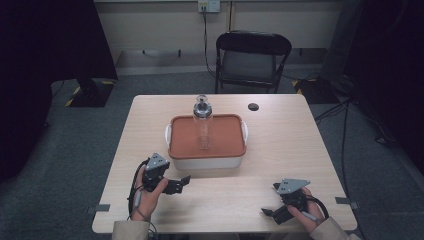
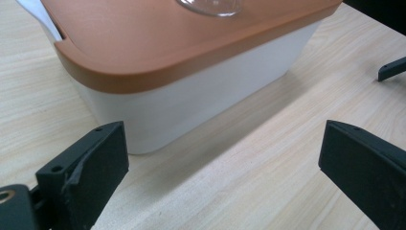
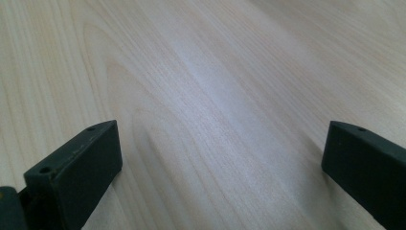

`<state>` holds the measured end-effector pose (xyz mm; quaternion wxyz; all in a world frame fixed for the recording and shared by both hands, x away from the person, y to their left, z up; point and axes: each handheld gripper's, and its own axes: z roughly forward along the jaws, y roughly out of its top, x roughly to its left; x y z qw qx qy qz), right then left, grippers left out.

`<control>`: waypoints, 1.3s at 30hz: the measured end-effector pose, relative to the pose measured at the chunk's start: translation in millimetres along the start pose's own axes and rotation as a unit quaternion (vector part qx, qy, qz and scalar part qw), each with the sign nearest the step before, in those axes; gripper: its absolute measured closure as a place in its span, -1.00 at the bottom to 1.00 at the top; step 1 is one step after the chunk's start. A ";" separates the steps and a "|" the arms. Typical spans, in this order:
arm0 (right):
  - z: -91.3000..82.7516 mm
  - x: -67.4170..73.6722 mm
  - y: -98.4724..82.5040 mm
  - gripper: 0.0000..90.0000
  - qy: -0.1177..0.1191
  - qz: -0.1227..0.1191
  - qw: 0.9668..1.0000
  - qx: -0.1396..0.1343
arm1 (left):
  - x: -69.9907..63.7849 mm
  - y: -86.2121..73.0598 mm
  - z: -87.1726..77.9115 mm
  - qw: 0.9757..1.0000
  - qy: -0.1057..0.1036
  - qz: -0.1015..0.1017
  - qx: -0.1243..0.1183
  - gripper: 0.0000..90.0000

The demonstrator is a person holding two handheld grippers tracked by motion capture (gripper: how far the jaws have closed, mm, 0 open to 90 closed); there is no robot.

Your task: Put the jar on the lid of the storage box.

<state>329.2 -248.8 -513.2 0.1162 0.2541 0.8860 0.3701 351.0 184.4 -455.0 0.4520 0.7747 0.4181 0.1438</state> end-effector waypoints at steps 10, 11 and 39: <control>0.0 0.0 0.0 -1.00 0.000 0.000 1.000 0.000 | 1.2 -7.9 0.1 1.000 0.001 -0.003 0.003 -0.94; 0.0 0.0 0.0 -1.00 0.000 0.000 1.000 0.000 | 1.3 -8.5 0.2 1.000 0.002 -0.003 0.004 -0.94; 0.0 0.0 0.0 -1.00 0.000 0.000 1.000 0.000 | 7.1 -24.6 -1.9 1.000 0.009 -0.015 0.010 -0.94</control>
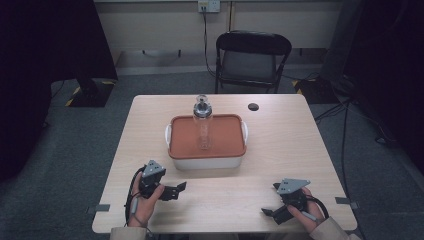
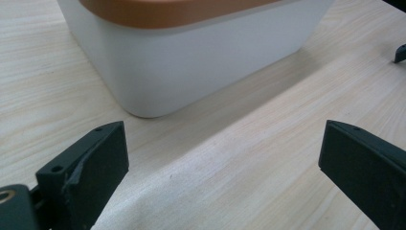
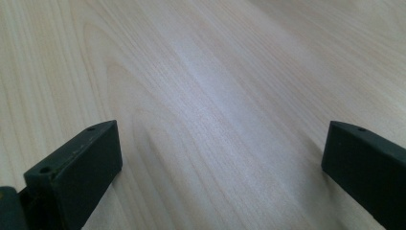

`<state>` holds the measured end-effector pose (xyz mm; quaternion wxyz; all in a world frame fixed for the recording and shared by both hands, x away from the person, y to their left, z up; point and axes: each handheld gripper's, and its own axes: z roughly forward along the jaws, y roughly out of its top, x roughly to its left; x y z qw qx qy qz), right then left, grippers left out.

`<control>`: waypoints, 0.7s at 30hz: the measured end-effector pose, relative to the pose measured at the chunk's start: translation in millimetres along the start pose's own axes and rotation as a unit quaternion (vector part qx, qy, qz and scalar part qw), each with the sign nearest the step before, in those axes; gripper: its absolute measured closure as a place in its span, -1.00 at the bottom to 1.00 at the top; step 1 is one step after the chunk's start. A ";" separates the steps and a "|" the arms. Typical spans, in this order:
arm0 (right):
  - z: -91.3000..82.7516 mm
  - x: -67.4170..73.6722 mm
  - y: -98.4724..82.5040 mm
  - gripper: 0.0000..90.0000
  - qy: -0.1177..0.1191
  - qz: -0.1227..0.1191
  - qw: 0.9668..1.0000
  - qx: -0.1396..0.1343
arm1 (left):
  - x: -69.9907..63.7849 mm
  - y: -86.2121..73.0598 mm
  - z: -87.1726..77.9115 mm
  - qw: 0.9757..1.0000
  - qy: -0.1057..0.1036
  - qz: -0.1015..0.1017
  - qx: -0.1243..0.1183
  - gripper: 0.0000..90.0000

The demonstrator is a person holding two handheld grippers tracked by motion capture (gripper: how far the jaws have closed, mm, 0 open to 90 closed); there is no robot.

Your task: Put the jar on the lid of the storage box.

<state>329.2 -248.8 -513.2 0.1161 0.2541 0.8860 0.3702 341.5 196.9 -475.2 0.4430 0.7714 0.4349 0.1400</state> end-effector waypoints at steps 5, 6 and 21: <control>-0.1 0.0 -0.1 -1.00 0.000 0.000 1.000 0.001 | 1.7 -3.5 0.6 1.000 0.004 0.000 0.004 -0.94; -0.1 0.0 -0.1 -1.00 0.000 0.000 1.000 0.000 | 2.1 -4.1 0.5 1.000 0.005 -0.001 0.003 -0.94; -0.1 0.0 0.0 -1.00 0.000 0.000 1.000 0.000 | 10.2 -13.8 -3.9 1.000 0.016 -0.003 0.010 -0.94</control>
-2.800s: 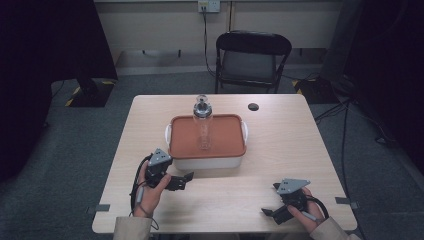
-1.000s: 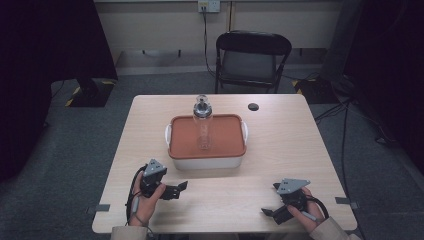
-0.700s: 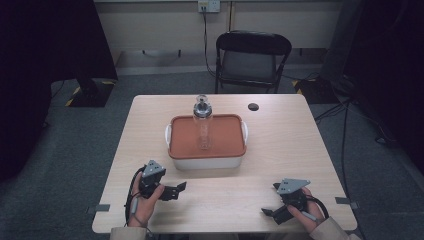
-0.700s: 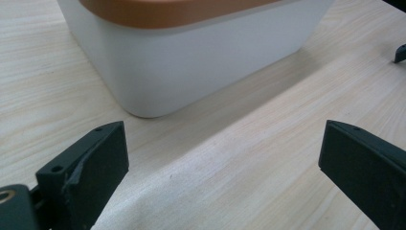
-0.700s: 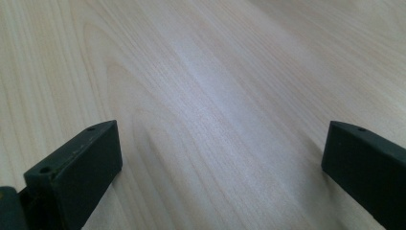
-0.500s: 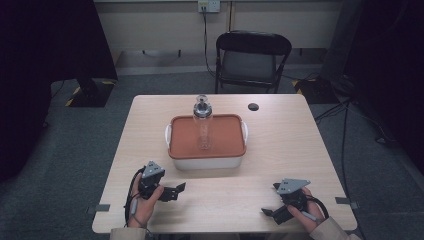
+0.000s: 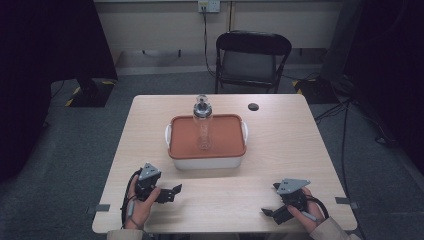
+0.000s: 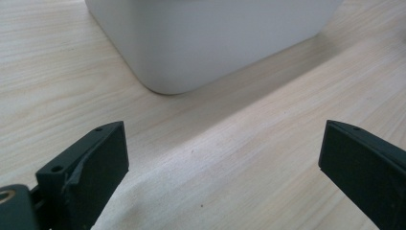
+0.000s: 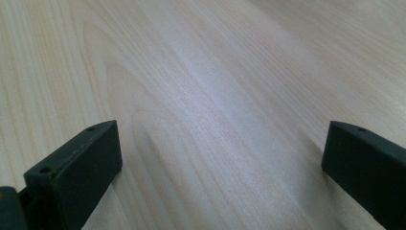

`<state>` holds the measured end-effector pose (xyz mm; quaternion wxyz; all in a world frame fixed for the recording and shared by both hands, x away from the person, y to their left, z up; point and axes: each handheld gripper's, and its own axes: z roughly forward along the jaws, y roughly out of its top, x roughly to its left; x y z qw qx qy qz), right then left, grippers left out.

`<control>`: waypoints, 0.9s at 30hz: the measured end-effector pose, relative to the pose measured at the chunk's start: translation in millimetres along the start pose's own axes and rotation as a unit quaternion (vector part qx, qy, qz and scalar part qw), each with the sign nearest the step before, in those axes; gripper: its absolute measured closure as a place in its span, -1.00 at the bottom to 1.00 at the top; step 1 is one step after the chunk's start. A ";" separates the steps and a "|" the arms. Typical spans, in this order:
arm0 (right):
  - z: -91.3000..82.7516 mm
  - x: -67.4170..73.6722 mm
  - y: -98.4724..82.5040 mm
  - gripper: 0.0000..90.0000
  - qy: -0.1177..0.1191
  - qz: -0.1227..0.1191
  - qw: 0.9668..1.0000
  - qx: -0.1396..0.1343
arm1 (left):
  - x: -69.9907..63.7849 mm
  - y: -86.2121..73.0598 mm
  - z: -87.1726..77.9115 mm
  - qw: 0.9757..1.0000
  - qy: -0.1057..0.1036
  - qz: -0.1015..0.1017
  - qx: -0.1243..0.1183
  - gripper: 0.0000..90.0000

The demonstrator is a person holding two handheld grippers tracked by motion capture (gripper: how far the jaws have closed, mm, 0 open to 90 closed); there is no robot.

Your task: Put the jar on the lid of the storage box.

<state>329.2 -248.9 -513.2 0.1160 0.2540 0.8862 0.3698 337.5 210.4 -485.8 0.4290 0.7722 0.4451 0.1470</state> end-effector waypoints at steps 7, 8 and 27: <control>0.0 0.0 0.0 -1.00 0.000 0.000 1.000 0.000 | 4.5 -4.1 -3.3 1.000 0.004 -0.001 0.003 -0.94; 0.0 0.0 0.0 -1.00 0.000 0.000 1.000 0.000 | 5.0 -4.6 -3.8 1.000 0.005 -0.002 0.001 -0.94; 0.0 0.0 0.0 -1.00 0.000 0.000 1.000 0.000 | 14.7 -15.4 -9.3 1.000 0.020 -0.008 0.015 -0.94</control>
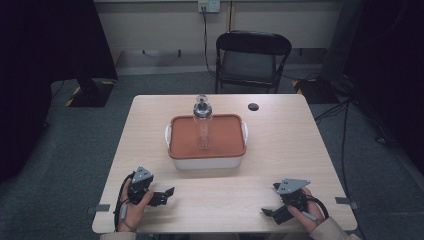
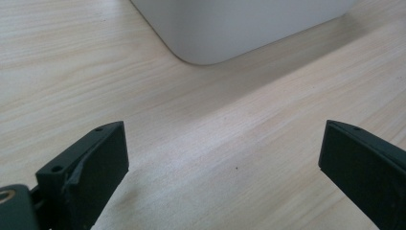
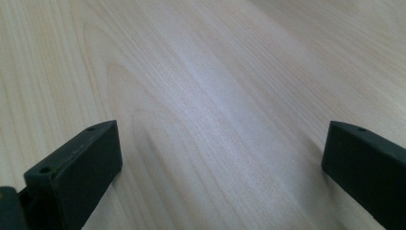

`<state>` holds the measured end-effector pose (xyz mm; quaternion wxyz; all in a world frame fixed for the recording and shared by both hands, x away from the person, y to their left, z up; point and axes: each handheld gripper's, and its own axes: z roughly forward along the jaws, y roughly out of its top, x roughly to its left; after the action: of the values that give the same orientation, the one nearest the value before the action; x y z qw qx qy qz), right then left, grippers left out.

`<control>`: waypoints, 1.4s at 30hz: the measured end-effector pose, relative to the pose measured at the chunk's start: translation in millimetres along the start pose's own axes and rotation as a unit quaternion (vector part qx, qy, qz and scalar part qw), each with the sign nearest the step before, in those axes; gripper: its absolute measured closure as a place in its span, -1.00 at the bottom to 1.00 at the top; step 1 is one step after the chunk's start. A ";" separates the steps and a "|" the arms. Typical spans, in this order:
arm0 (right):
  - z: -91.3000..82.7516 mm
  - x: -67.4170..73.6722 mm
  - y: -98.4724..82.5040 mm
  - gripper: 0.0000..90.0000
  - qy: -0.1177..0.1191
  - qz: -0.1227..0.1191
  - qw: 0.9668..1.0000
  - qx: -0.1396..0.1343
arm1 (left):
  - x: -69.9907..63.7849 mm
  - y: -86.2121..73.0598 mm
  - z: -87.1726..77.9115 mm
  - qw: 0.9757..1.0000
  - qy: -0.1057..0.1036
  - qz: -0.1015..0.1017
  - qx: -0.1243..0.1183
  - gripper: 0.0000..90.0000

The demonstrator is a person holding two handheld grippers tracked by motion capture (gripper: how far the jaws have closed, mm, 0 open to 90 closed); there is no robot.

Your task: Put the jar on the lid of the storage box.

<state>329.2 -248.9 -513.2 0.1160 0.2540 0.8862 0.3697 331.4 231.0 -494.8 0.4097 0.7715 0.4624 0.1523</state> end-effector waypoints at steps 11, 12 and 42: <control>0.0 0.0 0.0 -1.00 0.000 0.000 1.000 0.000 | 3.6 -5.3 -2.7 1.000 0.007 -0.001 0.005 -0.94; 0.0 0.0 0.0 -1.00 0.000 0.000 1.000 0.000 | 3.8 -5.8 -2.9 1.000 0.008 0.000 0.005 -0.94; 0.0 0.0 0.0 -1.00 0.000 0.000 1.000 0.000 | 10.5 -17.7 -7.3 0.999 0.028 0.005 0.023 -0.94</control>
<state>329.2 -248.9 -513.2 0.1161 0.2540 0.8862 0.3698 322.0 247.6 -505.5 0.3779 0.7783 0.4733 0.1655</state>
